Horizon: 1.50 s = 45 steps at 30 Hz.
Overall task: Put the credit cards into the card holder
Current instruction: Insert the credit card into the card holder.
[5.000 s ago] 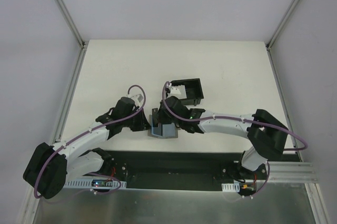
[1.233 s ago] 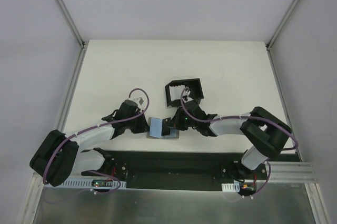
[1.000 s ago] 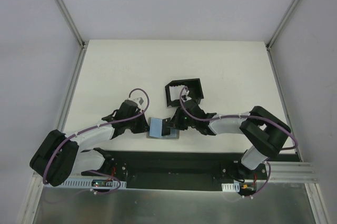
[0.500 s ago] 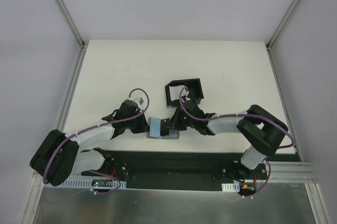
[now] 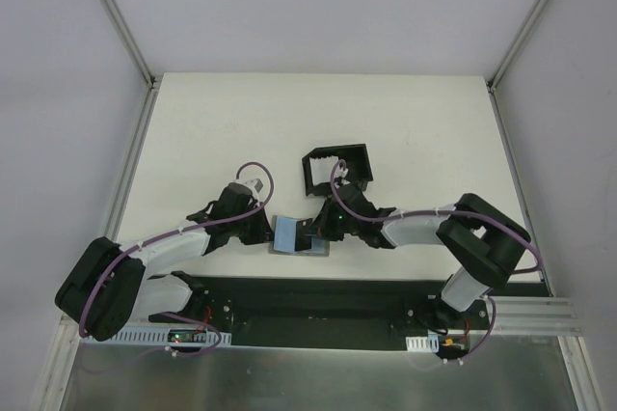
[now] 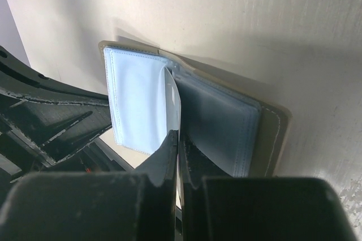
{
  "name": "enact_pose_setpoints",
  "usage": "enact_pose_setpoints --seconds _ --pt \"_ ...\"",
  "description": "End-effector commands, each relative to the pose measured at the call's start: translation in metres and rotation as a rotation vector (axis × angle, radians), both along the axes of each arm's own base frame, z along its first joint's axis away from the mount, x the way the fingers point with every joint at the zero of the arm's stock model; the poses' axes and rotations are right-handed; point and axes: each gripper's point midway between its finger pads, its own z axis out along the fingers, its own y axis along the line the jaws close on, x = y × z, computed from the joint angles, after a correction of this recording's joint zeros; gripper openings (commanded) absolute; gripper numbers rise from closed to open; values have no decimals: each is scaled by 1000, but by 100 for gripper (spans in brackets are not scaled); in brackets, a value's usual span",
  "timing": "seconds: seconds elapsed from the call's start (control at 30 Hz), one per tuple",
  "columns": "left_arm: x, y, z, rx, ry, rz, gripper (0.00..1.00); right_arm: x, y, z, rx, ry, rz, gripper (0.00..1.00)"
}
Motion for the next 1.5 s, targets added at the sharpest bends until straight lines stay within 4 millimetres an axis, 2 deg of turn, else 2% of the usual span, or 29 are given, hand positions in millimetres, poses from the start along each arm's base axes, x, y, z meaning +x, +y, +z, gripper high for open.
enact_pose_setpoints --seconds 0.0,0.2,0.5,0.83,0.93,1.07,1.17,1.3,1.37,1.47 --pt "-9 13 -16 71 49 12 0 -9 -19 -26 -97 61 3 0" --pt "-10 14 -18 74 57 9 0 -3 -33 -28 -101 76 -9 0" --pt "-8 12 -16 72 55 7 0 -19 -19 -36 -93 129 58 1" --pt "-8 12 -16 72 57 6 0 -25 -9 -37 -85 140 74 0" --pt "-8 12 -16 72 55 7 0 -25 -11 -40 -101 149 53 1" --pt "-10 14 -17 74 53 12 0 -24 -23 -41 -122 144 -9 1" --pt "-10 13 -17 71 56 9 0 -23 -17 -43 -118 153 10 0" --pt "-10 12 -17 70 57 3 0 -23 -7 -44 -119 154 33 5" --pt "-10 12 -16 66 55 3 0 -22 -4 -42 -126 145 38 11" --pt "-11 13 -17 69 55 6 0 -19 -14 -40 -189 115 34 17"
